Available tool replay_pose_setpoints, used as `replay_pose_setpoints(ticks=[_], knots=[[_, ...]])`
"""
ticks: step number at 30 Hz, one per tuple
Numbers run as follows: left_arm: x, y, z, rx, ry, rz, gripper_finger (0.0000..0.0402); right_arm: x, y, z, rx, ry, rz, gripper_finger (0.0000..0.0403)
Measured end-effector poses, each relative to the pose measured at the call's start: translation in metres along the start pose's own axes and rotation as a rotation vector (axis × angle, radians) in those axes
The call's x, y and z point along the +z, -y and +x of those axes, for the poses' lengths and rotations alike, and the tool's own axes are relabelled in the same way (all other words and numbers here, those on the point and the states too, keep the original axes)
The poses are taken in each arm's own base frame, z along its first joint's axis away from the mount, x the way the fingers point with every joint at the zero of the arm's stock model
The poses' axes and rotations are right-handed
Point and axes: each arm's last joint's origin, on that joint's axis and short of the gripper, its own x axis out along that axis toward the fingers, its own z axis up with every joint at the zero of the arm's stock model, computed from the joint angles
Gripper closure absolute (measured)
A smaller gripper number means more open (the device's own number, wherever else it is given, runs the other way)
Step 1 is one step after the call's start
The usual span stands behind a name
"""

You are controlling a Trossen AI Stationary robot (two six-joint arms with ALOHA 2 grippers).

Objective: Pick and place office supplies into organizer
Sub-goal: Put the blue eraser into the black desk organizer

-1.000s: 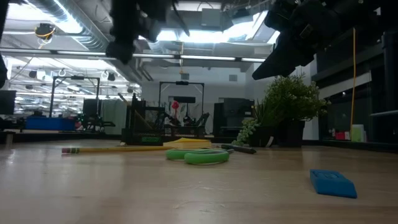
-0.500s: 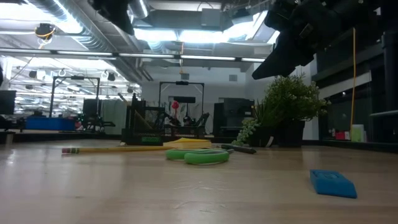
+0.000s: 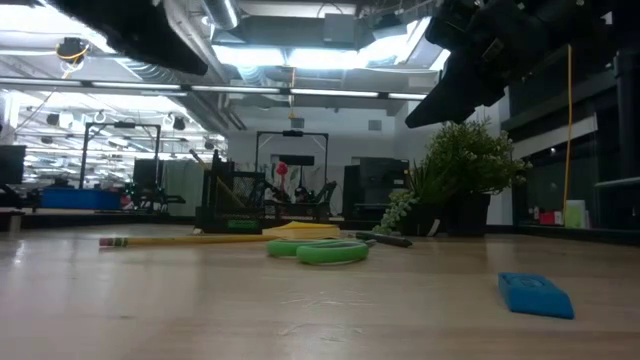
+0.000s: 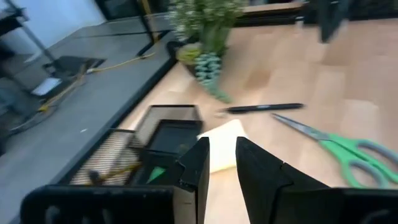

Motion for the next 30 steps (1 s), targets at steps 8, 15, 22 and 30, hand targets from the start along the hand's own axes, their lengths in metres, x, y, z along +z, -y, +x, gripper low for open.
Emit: replay_pose_setpoints(ticks=[8, 15, 22, 30], knots=[[-0.022, 0.014, 0.0, -0.12, 0.149, -0.134, 0.0351, 0.012, -0.002, -0.001, 0.015, 0.093, -0.002, 0.0384], [-0.04, 0.015, 0.0, -0.245, 0.265, -0.164, 0.0383, 0.037, 0.0, -0.007, 0.002, 0.099, -0.07, 0.0384], [-0.058, 0.012, 0.001, -0.316, 0.299, -0.169, 0.0399, 0.052, 0.015, -0.011, -0.046, 0.056, -0.021, 0.0384], [-0.064, 0.011, 0.001, -0.34, 0.295, -0.17, 0.0398, 0.05, 0.016, -0.011, 0.007, 0.015, 0.032, 0.0384]])
